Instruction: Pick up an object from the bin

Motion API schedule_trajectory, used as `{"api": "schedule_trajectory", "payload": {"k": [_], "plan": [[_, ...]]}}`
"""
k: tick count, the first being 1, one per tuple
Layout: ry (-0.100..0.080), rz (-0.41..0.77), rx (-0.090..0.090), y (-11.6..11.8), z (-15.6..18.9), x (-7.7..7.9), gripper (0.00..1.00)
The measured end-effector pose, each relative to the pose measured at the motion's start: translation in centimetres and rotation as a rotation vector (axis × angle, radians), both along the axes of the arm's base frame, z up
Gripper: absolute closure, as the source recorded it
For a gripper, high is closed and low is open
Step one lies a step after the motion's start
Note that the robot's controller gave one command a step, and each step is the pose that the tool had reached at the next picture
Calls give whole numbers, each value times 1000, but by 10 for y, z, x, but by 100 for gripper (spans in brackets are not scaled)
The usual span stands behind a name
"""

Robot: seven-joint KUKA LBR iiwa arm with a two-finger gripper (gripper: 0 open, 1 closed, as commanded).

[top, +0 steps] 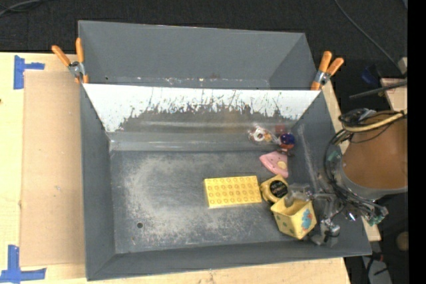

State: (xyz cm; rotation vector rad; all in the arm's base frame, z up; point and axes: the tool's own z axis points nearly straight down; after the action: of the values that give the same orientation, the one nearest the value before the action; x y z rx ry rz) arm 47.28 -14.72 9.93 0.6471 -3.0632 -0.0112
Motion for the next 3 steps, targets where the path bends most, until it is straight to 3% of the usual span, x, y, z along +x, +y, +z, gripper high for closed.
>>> {"api": "schedule_trajectory", "payload": {"k": [1,2,3], "plan": [[-18,-333,-5,-1,-23,9,0],[-6,268,4,6,-30,18,100],[-6,269,4,6,-30,18,100]]}}
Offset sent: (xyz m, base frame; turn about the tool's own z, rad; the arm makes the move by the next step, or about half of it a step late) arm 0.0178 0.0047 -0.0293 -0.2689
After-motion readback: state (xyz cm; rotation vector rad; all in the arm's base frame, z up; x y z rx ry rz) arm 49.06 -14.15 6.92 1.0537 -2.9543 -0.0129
